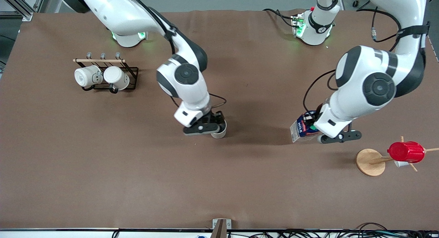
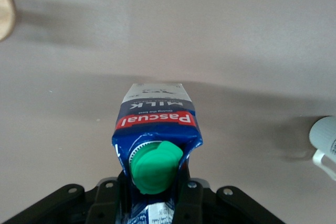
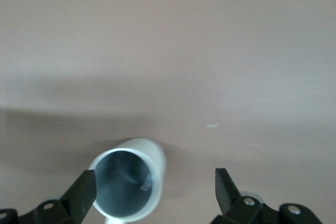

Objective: Place cup and milk on table
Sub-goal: 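Release the mug and withdraw the right gripper while the left gripper carries milk, then lower the milk carton beside the white mug with the left gripper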

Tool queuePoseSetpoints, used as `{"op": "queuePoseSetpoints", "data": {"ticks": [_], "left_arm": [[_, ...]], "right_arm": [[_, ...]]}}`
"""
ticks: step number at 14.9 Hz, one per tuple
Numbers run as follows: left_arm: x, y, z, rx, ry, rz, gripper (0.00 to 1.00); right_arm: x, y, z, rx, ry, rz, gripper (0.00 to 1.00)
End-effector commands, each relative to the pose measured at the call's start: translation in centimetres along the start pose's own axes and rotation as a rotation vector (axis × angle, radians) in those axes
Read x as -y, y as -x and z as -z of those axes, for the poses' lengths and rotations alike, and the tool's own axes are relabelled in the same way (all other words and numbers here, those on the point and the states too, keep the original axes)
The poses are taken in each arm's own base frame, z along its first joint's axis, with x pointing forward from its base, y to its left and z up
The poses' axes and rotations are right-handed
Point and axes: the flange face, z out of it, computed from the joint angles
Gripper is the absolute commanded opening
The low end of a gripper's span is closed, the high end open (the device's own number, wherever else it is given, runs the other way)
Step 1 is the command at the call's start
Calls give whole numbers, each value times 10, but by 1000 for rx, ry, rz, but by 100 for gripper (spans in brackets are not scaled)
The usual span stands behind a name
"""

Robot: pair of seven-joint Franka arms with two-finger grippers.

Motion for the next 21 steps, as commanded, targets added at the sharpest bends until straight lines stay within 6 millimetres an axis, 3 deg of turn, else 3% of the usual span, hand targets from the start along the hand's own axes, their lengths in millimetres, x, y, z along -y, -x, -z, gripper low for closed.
{"op": "queuePoseSetpoints", "data": {"ticks": [1,3,6,8,11,14,17,21], "left_arm": [[-21,-3,0,-20,-1,38,27],[-42,3,-7,-17,-6,55,27],[-64,6,-12,-18,-3,86,27],[-75,10,-17,-16,-6,94,27],[-93,16,-25,-26,1,110,27],[-112,18,-35,-34,14,106,27],[-133,22,-37,-48,31,61,27],[-181,46,-55,-65,45,-20,27]], "right_arm": [[-87,-24,87,-25,102,-130,100],[-153,-40,137,-43,153,-230,100],[-219,-44,183,-34,224,-283,100],[-260,-42,211,15,169,-293,100],[-343,-37,240,98,92,-234,100],[-409,-16,267,177,32,-162,100],[-440,3,285,220,27,-144,100],[-448,2,280,218,26,-139,100]]}}
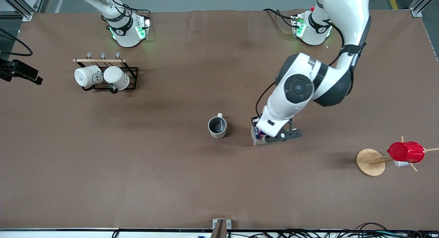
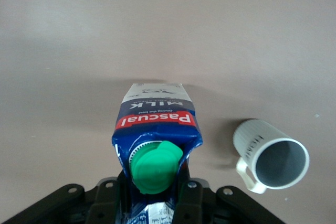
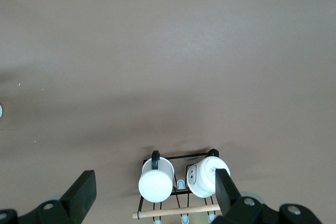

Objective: Place cup and milk on table
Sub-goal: 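Lower the milk carton beside the white mug with the left gripper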

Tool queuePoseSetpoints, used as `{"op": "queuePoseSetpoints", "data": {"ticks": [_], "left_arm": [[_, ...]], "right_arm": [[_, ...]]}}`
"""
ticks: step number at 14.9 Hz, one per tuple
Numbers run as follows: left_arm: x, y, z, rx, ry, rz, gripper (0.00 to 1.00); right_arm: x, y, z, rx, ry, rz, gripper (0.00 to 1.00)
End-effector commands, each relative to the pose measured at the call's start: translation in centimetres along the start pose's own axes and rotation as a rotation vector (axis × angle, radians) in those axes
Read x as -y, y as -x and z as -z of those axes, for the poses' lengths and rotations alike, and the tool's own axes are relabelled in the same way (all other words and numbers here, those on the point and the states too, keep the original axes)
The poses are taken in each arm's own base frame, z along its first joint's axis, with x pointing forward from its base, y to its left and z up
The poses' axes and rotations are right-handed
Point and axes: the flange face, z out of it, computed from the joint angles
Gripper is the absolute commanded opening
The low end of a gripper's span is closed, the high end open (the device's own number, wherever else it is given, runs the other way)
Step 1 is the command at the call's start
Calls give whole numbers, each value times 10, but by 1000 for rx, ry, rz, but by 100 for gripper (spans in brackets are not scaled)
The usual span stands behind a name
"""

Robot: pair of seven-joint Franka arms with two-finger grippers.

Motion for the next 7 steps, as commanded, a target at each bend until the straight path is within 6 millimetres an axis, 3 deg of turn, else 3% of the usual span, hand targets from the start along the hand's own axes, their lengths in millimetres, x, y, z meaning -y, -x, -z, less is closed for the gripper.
{"op": "queuePoseSetpoints", "data": {"ticks": [1,7], "left_arm": [[-32,14,-13,-17,0,-55,27],[-61,41,-32,2,-11,-146,27]], "right_arm": [[1,2,-9,-8,-22,12,100],[4,2,-7,-6,-22,19,100]]}}
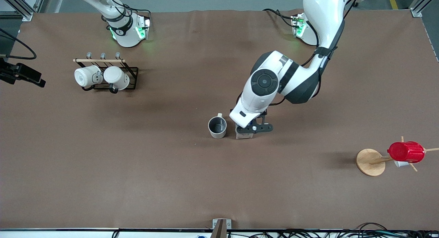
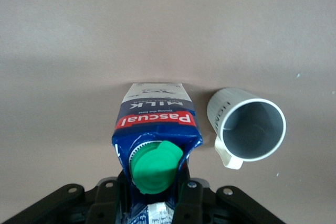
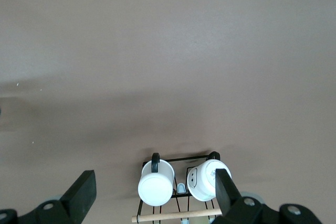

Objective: Place cup and milk on table
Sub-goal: 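Lower the milk carton beside the white mug with the left gripper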

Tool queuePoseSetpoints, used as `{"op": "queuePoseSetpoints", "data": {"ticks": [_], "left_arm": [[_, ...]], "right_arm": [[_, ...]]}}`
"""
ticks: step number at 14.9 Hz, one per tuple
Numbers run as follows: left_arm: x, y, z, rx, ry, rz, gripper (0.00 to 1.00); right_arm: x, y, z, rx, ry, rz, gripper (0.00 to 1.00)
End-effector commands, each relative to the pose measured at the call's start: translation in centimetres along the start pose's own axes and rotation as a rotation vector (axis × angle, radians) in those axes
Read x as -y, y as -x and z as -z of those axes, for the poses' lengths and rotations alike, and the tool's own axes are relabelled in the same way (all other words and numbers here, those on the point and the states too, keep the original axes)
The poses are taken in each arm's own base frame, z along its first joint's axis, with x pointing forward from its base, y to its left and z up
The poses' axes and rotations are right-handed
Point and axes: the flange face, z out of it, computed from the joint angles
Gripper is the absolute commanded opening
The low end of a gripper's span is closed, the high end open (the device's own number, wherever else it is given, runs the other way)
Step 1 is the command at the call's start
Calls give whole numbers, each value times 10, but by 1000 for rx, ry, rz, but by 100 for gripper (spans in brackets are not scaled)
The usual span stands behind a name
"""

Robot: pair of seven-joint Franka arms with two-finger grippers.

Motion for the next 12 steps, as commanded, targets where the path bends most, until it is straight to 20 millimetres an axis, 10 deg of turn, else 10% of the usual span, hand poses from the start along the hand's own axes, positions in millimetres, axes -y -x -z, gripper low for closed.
{"op": "queuePoseSetpoints", "data": {"ticks": [1,8,9,11,12], "left_arm": [[-13,0,4,-32,10,-30,27],[-24,5,-10,-35,19,-26,31],[-24,5,-11,-34,20,-25,39],[-24,5,-9,-35,22,-17,100],[-23,4,-4,-40,26,-4,100]], "right_arm": [[2,5,2,-5,-21,11,100],[2,6,2,-2,-23,13,100],[2,6,2,-1,-22,13,100],[2,6,2,-1,-22,13,100],[2,6,2,-1,-22,11,100]]}}
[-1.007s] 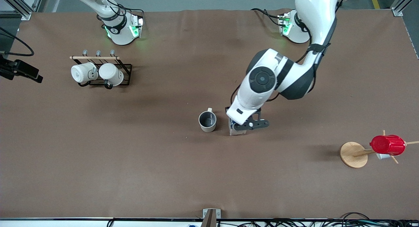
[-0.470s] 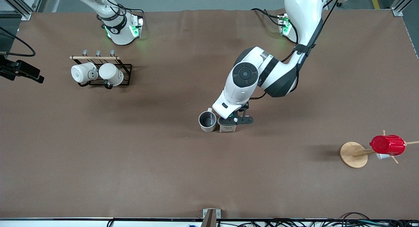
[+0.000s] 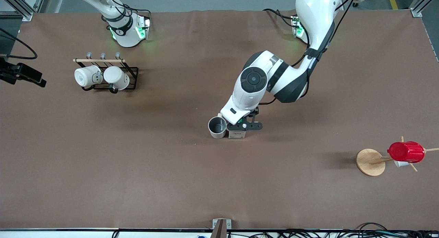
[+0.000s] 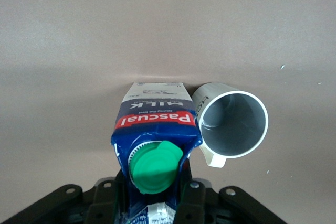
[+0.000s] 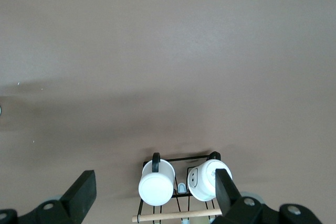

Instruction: Place cup and milk on table

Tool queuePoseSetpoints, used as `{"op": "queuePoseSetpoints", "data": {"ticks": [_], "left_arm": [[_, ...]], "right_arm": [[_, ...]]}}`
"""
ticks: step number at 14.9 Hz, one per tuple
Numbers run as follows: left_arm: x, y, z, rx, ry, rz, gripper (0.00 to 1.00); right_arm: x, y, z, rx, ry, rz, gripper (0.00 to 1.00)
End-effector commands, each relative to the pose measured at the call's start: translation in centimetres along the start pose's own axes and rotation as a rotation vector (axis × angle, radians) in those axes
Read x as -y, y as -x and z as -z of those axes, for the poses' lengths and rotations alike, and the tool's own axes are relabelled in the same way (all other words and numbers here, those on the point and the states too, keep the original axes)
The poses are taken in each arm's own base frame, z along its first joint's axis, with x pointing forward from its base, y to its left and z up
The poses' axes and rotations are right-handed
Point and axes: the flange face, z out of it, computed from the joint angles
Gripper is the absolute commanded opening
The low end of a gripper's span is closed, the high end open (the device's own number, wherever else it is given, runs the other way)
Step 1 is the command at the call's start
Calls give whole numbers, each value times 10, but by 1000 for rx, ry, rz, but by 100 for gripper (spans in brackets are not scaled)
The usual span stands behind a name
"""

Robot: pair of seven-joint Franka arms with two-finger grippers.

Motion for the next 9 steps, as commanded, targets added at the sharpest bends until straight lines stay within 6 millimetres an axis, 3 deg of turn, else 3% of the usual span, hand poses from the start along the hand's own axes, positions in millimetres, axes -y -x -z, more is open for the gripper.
{"op": "queuePoseSetpoints", "data": {"ticks": [1,4,9], "left_arm": [[-1,-6,16,-29,11,30,100],[16,-12,61,-71,20,49,100],[130,-52,158,-121,15,164,100]], "right_arm": [[0,6,2,-1,-21,6,100],[0,6,2,0,-21,6,100],[0,6,1,3,-21,6,100]]}}
